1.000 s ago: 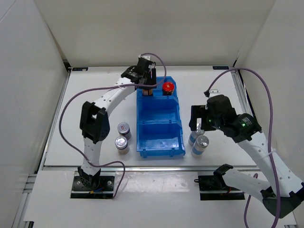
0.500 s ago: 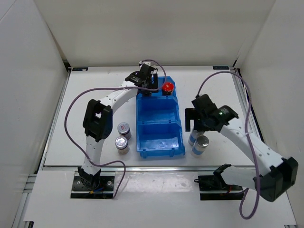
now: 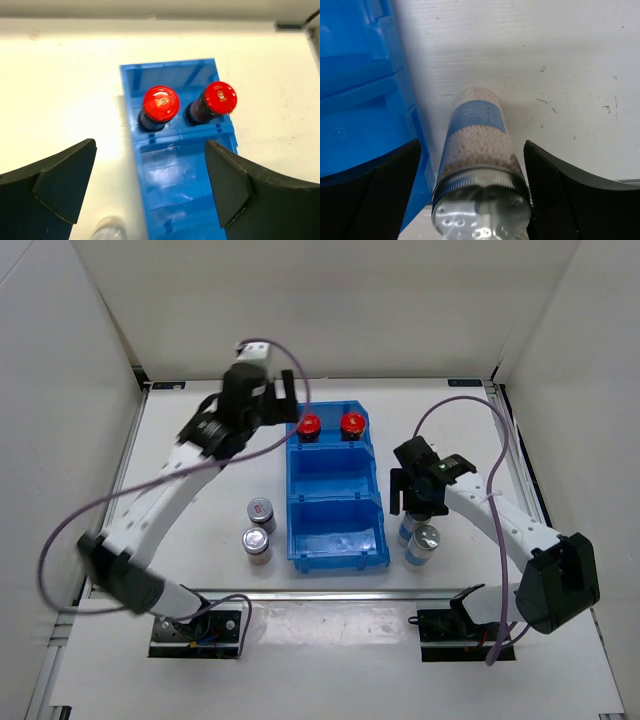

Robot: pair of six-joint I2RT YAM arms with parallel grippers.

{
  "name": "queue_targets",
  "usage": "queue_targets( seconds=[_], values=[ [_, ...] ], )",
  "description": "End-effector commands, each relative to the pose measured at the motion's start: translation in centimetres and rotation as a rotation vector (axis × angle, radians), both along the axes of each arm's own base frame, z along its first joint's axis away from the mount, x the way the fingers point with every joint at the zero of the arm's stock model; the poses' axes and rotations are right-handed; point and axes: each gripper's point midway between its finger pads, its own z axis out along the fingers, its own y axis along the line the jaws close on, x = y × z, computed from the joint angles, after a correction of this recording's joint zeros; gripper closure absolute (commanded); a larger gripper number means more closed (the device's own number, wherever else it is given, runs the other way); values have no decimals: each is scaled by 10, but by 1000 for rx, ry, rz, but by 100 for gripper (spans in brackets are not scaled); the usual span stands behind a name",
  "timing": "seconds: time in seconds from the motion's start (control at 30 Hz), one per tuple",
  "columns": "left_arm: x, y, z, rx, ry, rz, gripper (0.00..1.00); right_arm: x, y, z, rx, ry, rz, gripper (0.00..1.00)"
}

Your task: Organize the condiment bottles

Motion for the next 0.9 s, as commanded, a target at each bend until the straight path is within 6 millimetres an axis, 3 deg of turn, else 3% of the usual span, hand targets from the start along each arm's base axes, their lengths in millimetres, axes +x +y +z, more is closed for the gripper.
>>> queue_targets(
  seconds=[0.0,0.03,0.1,0.13,0.2,0.23,0.33,0.43,0.53,0.57,0.77,0.87],
  values=[
    [-45,54,17,39,-60,76,0,9,-1,-5,0,-13,-44,19],
    [-60,76,1,64,-45,118,0,8,-5,-8,-20,-5,-58,28],
    [-74,94,-17,85,-24,150,0,9,-7,-7,-29,-13,-72,38],
    [-80,103,-26,97,-16,169,0,8,-10,-7,-45,-12,-76,51],
    [-97,119,-46,109,4,188,0,14,-14,5,-60,-48,-99,66],
    [-102,122,-50,103,8,192,0,19,-19,15,-82,-88,-115,79],
    [-112,125,-64,108,24,183,0,31,-18,59,-84,-223,-129,89],
    [-109,123,-73,120,44,183,0,42,-2,108,-27,-351,-87,96],
    [-104,117,-76,120,61,165,0,57,20,146,32,-438,-21,100],
    [-103,117,-72,115,54,165,0,58,29,151,49,-438,7,100],
    [-104,119,-68,105,43,179,0,89,86,147,103,-419,126,100],
    [-104,119,-72,110,51,178,0,106,105,122,89,-370,155,100]
  ],
)
